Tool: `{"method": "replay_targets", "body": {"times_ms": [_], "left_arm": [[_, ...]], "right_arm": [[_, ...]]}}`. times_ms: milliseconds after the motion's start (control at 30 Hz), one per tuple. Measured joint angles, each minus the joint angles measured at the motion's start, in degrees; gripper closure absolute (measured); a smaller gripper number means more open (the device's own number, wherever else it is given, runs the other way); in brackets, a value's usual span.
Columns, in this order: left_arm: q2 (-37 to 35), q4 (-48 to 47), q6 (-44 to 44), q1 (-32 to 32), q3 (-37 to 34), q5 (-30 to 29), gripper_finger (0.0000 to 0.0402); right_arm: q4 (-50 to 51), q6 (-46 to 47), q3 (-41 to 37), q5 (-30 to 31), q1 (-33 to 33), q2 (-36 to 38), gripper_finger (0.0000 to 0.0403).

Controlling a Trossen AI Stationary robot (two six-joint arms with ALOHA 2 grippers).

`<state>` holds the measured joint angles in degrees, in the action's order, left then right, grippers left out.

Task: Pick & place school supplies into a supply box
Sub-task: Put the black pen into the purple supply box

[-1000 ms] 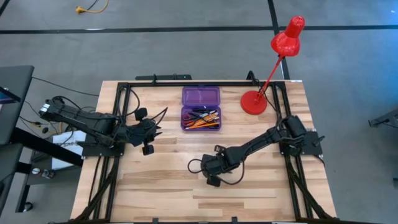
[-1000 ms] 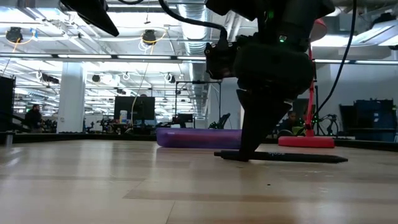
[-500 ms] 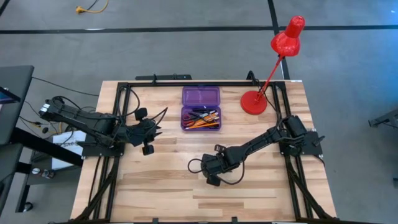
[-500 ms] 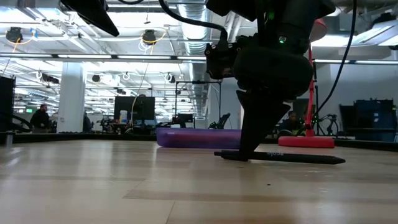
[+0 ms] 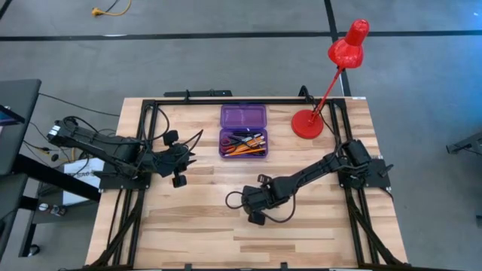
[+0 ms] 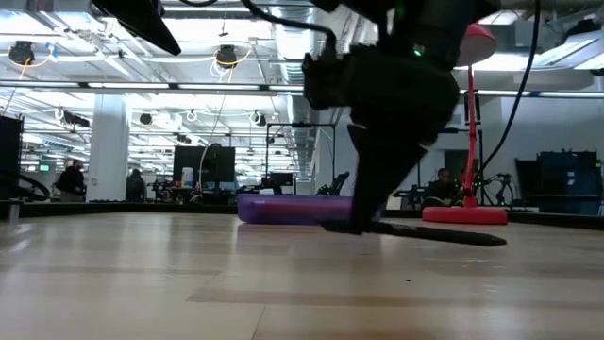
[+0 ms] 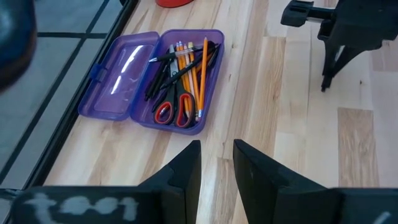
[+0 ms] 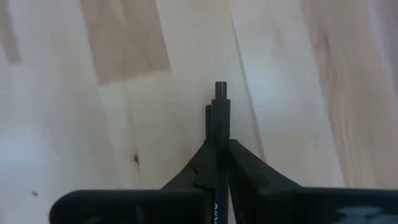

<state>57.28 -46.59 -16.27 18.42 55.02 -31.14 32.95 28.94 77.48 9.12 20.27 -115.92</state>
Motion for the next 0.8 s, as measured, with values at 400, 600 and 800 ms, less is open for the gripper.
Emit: {"method": "replay_targets", "body": {"times_ms": [400, 600, 800], "left_arm": [[0.0, 0.0, 0.6, 0.0, 0.0, 0.0, 0.0319], [0.0, 0.0, 0.6, 0.0, 0.0, 0.0, 0.0319], [0.0, 0.0, 0.6, 0.0, 0.0, 0.1, 0.0319]], "right_arm": [[4.2, -5.6, 6.6, 3.3, -0.9, 0.0, 0.0395], [7.5, -8.5, 9.8, 4.6, -2.5, 0.1, 0.0401], [9.1, -11.0, 11.8, 6.1, -4.6, 0.1, 0.0401]]}}
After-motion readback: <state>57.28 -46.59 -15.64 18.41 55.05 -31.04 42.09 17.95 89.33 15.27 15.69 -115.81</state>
